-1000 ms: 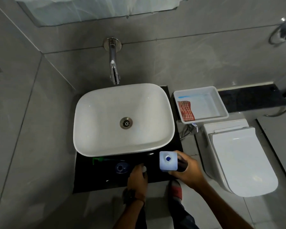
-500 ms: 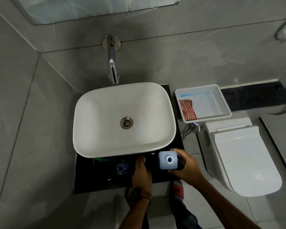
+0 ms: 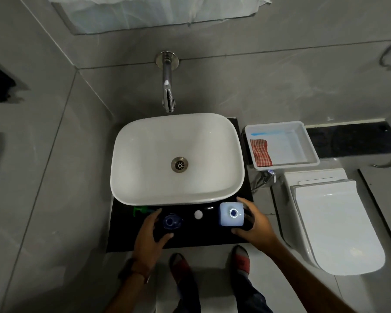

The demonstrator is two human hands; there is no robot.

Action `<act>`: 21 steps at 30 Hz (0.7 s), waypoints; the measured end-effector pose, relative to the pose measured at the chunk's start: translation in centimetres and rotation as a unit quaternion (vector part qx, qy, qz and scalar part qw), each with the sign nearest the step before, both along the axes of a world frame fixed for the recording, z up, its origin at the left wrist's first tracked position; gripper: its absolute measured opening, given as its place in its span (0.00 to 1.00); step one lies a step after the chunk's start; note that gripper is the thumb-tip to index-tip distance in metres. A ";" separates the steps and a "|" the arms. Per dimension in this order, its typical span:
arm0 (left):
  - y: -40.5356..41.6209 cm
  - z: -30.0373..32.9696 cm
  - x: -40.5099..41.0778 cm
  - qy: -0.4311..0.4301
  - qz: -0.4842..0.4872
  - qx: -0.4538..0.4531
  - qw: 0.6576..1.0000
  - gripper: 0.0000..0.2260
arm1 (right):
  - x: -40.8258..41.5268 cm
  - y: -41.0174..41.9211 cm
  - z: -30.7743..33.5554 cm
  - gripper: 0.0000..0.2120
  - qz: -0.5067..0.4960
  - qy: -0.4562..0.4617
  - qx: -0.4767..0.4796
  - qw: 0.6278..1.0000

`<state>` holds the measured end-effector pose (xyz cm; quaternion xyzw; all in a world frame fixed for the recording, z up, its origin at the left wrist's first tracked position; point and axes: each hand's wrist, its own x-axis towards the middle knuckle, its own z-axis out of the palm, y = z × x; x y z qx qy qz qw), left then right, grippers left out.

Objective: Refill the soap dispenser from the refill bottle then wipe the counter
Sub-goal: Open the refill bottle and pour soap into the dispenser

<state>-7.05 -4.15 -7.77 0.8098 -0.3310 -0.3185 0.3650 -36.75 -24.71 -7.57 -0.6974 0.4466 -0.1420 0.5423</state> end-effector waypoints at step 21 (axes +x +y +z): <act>-7.8 17.7 0.8 -0.042 -0.064 -0.207 0.975 0.21 | 3.7 -1.5 18.6 0.38 -0.022 -0.038 -0.298 0.953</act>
